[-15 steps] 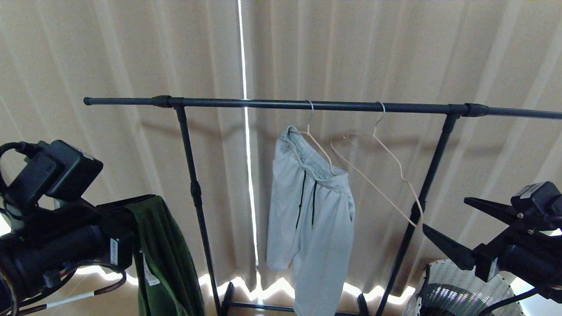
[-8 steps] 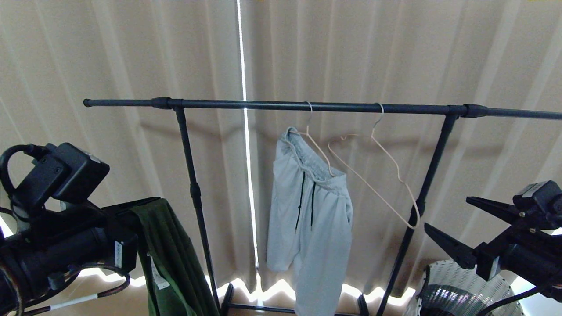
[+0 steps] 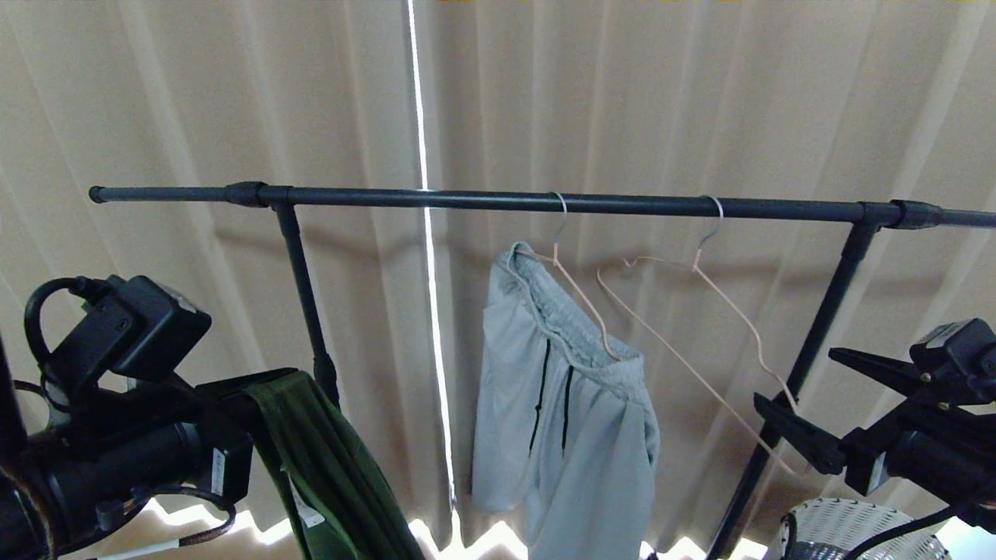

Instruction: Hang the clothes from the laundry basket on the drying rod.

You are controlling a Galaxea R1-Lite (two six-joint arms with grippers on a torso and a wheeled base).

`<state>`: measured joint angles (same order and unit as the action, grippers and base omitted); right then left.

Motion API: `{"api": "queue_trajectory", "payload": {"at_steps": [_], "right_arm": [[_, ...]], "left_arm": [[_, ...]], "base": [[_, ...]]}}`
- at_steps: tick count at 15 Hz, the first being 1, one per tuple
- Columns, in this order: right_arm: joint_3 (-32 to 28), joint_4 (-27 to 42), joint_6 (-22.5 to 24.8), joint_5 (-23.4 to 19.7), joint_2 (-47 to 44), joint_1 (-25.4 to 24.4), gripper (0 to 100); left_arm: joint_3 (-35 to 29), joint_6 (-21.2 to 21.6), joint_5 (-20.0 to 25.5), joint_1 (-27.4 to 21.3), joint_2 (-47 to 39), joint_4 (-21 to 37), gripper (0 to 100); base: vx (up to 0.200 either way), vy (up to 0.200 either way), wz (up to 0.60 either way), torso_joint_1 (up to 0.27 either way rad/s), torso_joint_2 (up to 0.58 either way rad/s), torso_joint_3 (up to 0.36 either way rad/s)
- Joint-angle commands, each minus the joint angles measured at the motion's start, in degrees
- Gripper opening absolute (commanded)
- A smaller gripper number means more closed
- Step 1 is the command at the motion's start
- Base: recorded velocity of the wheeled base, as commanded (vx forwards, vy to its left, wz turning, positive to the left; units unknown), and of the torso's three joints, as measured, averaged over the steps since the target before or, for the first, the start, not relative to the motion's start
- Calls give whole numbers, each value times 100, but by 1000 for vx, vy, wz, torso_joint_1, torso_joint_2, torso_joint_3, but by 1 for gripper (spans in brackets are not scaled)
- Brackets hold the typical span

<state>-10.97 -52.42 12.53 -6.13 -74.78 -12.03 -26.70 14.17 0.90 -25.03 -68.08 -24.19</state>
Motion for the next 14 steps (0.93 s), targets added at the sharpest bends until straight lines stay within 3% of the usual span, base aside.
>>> {"api": "queue_trajectory", "payload": {"at_steps": [1,5,8,9,10,12,14], "right_arm": [[16,4,4,-11,77,140,100],[-784,355,12,-2,-28,157,100],[-1944,2456,-67,-11,77,184,100],[-1944,2456,-67,-11,77,184,100],[-2717,3642,-585,-2,104,113,100],[-3385,4504,-735,68,-160,105,100],[-3737,4846,-735,350,-353,105,100]], "left_arm": [[138,-10,94,7,102,-69,0],[-99,-63,560,-2,-223,-77,0],[-442,-327,657,7,-636,-69,0],[-442,-327,657,7,-636,-69,0],[-283,-757,666,33,-636,-86,0],[-195,-933,894,218,-662,-244,0],[-116,-810,1114,367,-680,-253,0]], "base": [[0,0,0,0,0,0],[0,0,0,0,0,0],[0,0,0,0,0,0],[0,0,0,0,0,0],[0,0,0,0,0,0],[0,0,0,0,0,0],[0,0,0,0,0,0]]}}
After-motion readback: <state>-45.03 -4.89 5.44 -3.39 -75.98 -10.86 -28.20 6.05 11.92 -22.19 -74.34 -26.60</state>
